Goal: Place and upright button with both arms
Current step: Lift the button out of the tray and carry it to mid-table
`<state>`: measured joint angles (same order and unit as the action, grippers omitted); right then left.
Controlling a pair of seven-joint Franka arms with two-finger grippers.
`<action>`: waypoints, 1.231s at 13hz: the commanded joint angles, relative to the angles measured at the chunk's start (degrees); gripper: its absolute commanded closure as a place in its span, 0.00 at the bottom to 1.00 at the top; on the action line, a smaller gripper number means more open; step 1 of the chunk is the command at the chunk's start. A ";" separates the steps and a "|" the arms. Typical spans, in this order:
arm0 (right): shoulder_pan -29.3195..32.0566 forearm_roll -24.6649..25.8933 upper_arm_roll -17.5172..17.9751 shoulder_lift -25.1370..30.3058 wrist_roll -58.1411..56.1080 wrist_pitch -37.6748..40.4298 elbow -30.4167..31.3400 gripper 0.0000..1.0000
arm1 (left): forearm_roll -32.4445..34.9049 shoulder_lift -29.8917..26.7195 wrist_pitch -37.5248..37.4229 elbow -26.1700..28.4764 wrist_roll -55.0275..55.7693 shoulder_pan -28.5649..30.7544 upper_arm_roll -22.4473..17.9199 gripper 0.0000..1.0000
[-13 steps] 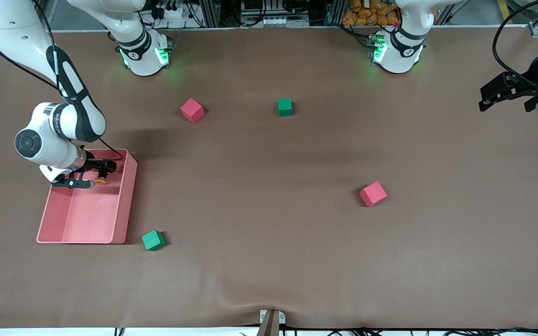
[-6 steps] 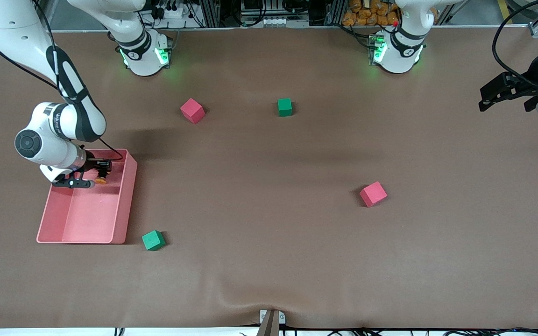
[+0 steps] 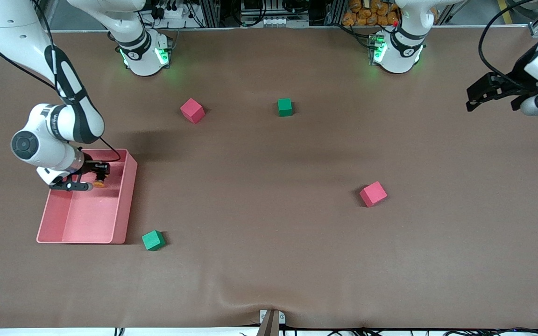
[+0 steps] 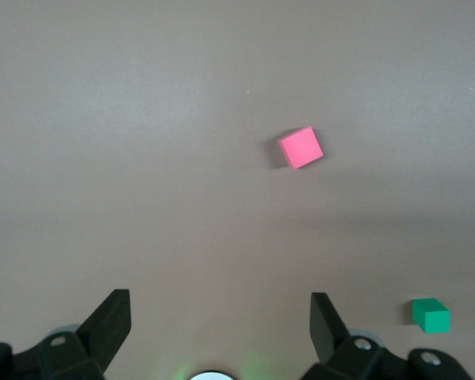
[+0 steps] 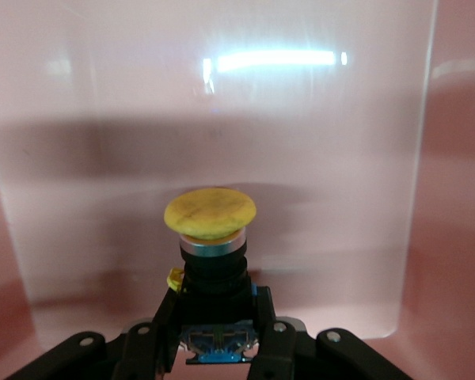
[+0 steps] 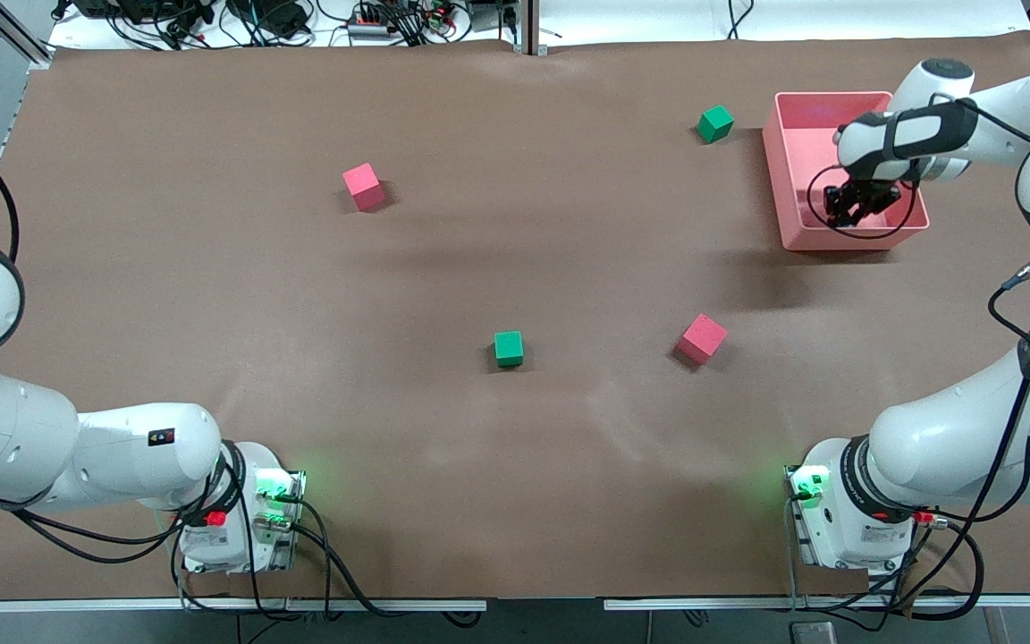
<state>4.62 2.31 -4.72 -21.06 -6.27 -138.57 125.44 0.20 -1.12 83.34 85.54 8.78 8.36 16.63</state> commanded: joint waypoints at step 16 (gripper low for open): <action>-22.34 -0.73 7.80 -13.28 -9.62 15.26 -39.99 1.00 | -0.03 3.31 1.65 0.68 1.15 1.14 5.78 0.00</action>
<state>-10.97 1.53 3.85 -27.09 -24.90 -124.74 94.27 0.07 2.33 84.46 85.74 9.34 8.78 22.19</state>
